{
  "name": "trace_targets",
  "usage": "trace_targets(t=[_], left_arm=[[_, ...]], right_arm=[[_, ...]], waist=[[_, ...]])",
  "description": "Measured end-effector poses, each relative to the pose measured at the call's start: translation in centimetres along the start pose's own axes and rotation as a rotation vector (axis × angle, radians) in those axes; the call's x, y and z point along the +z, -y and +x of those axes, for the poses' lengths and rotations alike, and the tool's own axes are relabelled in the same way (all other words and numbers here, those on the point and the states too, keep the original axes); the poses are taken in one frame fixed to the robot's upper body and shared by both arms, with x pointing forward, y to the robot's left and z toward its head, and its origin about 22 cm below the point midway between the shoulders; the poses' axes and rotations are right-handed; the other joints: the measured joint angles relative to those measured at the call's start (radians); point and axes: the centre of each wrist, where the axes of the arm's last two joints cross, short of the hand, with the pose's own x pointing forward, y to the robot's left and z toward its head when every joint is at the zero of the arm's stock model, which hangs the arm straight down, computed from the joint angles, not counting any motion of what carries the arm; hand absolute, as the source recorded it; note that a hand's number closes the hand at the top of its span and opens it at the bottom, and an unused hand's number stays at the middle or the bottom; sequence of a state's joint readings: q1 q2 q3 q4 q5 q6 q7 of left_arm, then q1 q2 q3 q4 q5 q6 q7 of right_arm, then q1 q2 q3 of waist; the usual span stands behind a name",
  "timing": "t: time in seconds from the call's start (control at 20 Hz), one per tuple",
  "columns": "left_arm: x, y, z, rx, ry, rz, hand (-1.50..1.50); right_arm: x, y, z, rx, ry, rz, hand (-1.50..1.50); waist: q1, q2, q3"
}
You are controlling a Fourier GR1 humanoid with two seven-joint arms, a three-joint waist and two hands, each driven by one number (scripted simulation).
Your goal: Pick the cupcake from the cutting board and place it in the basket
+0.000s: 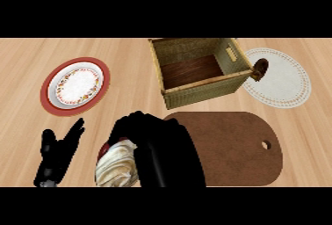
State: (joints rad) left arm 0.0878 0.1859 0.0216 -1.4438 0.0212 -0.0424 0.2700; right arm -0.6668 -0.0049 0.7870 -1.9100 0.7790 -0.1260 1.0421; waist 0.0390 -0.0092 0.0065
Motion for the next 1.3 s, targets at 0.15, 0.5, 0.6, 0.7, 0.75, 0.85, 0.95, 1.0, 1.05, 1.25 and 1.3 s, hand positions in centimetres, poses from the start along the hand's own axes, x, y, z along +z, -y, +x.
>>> trace_targets(t=[0.15, 0.5, 0.6, 0.7, 0.75, 0.85, 0.95, 1.0, 1.05, 1.25, 1.3], left_arm=[[0.2, -0.1, -0.2, 0.000, 0.001, 0.004, 0.00], [0.6, -0.4, -0.5, 0.008, 0.002, 0.014, 0.00], [0.5, -0.3, -0.5, 0.009, 0.001, 0.019, 0.00], [0.5, -0.4, -0.4, 0.018, -0.001, 0.019, 0.00], [0.6, -0.3, -0.3, 0.018, -0.007, 0.018, 0.00], [0.6, -0.2, -0.4, 0.020, -0.004, 0.018, 0.00], [0.8, -0.1, -0.5, 0.022, 0.005, 0.017, 0.00], [0.8, -0.1, -0.5, 0.023, 0.000, 0.019, 0.00], [0.8, 0.0, -0.5, 0.023, 0.001, 0.019, 0.00], [0.9, -0.1, -0.5, 0.018, 0.000, 0.019, 0.00], [0.8, 0.2, -0.5, 0.022, -0.003, 0.020, 0.00]], right_arm=[[-1.4, 2.2, 1.9, -0.034, 0.028, -0.088, 1.50], [-5.8, 7.2, 5.9, -0.071, 0.018, -0.245, 1.50], [-7.1, 8.3, 6.8, -0.075, 0.001, -0.271, 1.50], [-8.6, 9.5, 7.5, -0.081, -0.024, -0.289, 1.50], [-9.2, 10.3, 8.0, -0.087, -0.032, -0.295, 1.50], [-10.7, 11.2, 8.3, -0.088, -0.063, -0.303, 1.50], [-12.1, 11.8, 8.0, -0.080, -0.100, -0.301, 1.50], [-12.5, 12.1, 7.7, -0.073, -0.115, -0.299, 1.50], [-13.2, 12.3, 7.6, -0.066, -0.126, -0.299, 1.50], [-15.8, 13.6, 6.2, -0.036, -0.179, -0.294, 1.50], [-16.2, 13.2, 5.8, -0.025, -0.189, -0.292, 1.50]], waist=[[-0.006, -0.003, -0.001], [-0.017, -0.004, -0.001], [-0.019, -0.003, -0.001], [-0.021, -0.001, -0.001], [-0.023, -0.001, 0.000], [-0.024, 0.001, 0.000], [-0.024, 0.002, 0.001], [-0.026, 0.003, 0.001], [-0.026, 0.003, 0.001], [-0.024, 0.006, 0.002], [-0.025, 0.006, 0.002]])
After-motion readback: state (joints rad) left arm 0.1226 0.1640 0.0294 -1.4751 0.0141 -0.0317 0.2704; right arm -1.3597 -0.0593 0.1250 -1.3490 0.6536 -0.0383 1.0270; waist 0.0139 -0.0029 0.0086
